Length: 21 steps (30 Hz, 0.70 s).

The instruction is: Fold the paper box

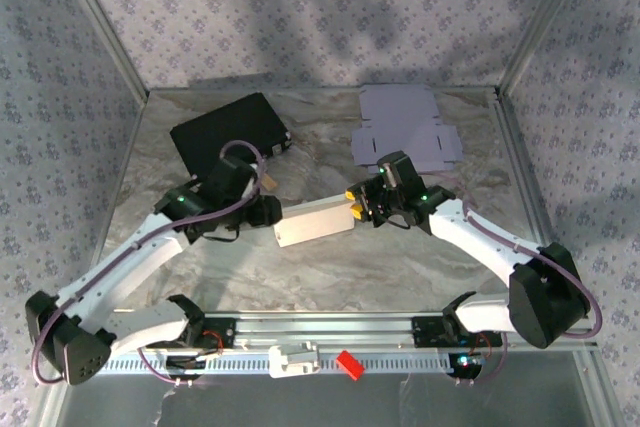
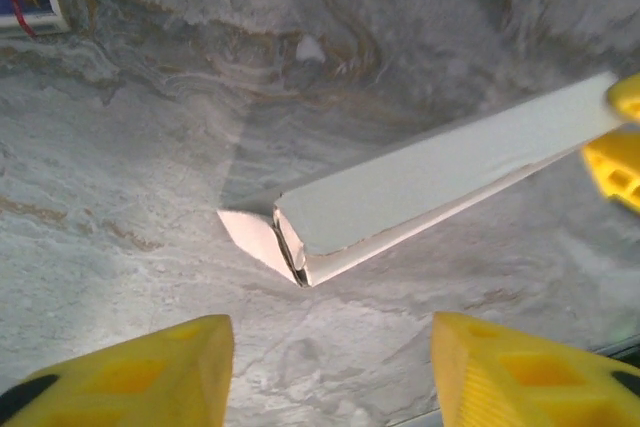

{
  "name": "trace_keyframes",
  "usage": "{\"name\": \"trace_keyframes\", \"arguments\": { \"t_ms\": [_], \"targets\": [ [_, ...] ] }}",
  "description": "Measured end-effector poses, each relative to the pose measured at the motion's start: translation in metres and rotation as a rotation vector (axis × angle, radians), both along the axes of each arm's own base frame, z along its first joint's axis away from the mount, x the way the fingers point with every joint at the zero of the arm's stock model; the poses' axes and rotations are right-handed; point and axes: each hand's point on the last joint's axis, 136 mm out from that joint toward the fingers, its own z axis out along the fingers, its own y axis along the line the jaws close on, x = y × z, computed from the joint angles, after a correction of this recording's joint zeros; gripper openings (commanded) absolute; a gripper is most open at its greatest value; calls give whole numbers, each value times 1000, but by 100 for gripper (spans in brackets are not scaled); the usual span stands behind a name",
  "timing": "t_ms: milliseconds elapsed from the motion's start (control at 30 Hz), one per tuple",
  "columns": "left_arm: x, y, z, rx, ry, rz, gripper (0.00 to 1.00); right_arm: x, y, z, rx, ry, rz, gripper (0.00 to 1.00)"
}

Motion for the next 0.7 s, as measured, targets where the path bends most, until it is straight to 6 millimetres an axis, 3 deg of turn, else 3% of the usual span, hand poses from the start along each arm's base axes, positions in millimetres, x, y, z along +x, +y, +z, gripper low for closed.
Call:
{"name": "trace_keyframes", "arguments": {
  "t_ms": [100, 200, 367, 700],
  "targets": [
    [11, 3, 3, -87, 28, 95, 57, 0, 0, 0, -1, 0, 1, 34],
    [15, 5, -11, -148, 91, 168, 56, 0, 0, 0, -1, 0, 1, 34],
    [14, 4, -34, -206, 199, 245, 53, -1, -1, 0, -3, 3, 2, 33],
    [9, -3, -54, -279, 266, 280, 47, -3, -1, 0, -5, 6, 6, 32]
  ]
}}
